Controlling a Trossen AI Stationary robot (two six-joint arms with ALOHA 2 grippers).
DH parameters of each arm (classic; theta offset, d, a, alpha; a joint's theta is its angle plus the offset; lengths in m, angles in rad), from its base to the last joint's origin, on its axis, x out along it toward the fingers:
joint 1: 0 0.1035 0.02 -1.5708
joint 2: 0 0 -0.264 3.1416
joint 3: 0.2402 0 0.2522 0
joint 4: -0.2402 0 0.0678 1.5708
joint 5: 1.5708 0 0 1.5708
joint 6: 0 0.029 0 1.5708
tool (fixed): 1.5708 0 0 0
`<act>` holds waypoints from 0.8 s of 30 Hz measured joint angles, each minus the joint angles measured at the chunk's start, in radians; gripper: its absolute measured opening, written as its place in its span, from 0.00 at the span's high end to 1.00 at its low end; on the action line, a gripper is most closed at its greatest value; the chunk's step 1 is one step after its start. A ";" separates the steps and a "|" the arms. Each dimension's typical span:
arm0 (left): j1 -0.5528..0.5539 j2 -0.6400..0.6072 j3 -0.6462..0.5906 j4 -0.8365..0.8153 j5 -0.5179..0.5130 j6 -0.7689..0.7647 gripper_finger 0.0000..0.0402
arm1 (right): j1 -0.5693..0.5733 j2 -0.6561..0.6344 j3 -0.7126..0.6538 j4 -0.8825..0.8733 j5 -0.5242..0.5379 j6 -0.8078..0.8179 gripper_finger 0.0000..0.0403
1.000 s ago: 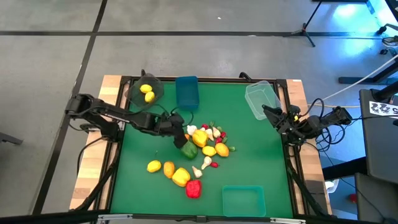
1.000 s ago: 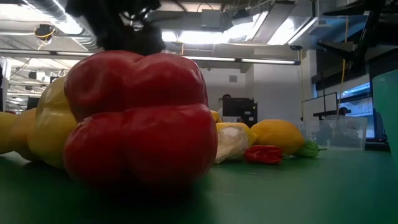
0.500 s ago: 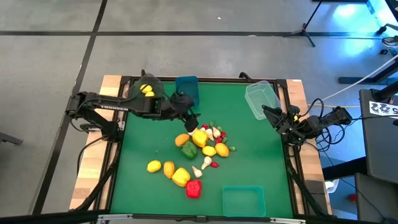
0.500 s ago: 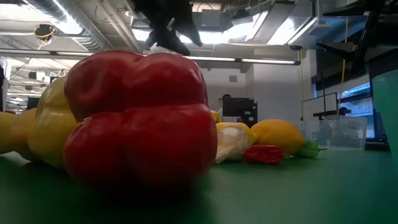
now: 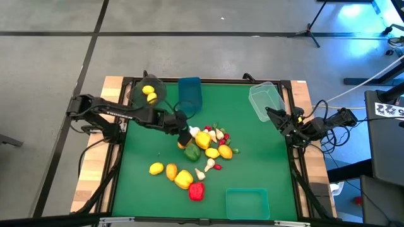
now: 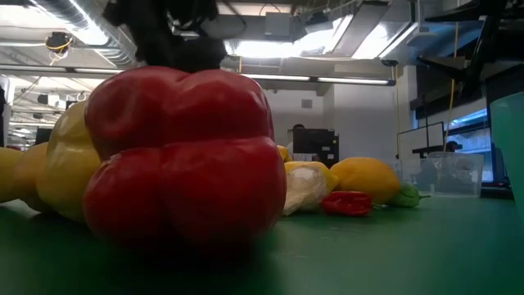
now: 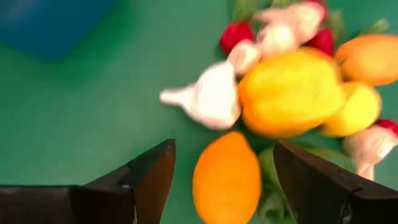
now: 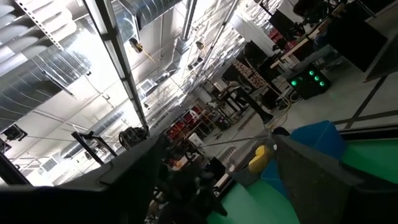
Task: Sort produce into baskets
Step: Put the top right orange lemon into the black bin
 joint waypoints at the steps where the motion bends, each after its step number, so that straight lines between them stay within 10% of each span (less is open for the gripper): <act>1: 0.000 0.000 -0.018 0.012 0.023 -0.012 0.34 | 0.000 0.000 0.000 0.000 0.000 0.000 0.25; 24: -0.070 0.085 -0.148 0.202 0.020 -0.013 0.34 | 0.000 0.000 0.000 -0.008 0.011 0.001 0.25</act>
